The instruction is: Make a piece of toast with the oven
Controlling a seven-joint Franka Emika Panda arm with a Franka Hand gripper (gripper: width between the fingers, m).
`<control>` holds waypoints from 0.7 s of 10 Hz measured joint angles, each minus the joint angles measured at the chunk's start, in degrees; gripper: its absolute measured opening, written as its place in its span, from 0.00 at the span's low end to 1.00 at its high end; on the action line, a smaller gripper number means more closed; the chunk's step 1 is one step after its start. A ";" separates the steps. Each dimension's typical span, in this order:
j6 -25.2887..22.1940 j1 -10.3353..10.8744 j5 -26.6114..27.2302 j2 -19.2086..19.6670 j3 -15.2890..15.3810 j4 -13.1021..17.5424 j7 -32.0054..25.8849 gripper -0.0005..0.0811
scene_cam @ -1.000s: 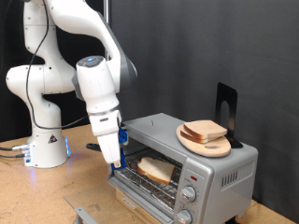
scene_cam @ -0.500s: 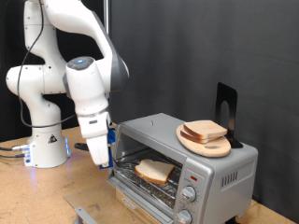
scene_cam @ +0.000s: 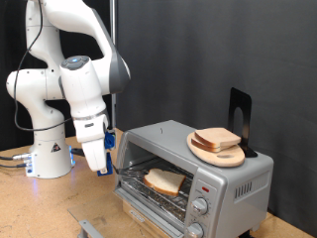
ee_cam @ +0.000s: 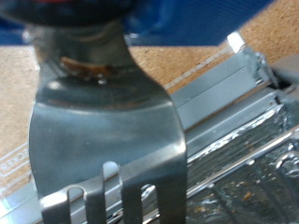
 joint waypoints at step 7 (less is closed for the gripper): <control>4.00 1.73 3.20 1.45 3.74 -0.03 3.97 0.49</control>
